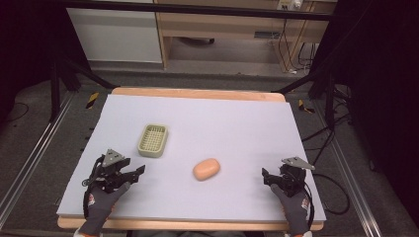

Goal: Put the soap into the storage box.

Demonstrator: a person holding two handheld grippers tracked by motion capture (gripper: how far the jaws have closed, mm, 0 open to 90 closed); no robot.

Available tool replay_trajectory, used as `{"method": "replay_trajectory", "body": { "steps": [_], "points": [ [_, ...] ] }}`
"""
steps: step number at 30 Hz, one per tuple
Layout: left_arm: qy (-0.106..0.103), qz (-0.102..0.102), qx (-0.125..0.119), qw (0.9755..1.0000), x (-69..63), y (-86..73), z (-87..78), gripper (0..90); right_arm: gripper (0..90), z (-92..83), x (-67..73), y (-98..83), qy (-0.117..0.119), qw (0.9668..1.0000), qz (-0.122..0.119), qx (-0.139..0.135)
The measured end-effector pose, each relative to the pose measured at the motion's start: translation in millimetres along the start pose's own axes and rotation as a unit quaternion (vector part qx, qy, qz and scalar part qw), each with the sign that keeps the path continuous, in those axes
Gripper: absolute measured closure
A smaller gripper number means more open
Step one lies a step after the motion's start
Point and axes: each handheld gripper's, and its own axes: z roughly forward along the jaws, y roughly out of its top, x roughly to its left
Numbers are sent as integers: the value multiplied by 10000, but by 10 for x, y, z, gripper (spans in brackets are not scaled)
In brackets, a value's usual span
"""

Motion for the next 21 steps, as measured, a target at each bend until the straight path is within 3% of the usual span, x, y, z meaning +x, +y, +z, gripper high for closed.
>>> {"method": "replay_trajectory", "body": {
  "steps": [9,21],
  "points": [
    [-244,186,-10,9995,-171,99,5,312,78,-5,10,2,-29,10000,17,-29],
    [-383,429,9,9983,-363,195,42,293,73,-11,31,0,-61,10000,-34,-59]
  ]
}}
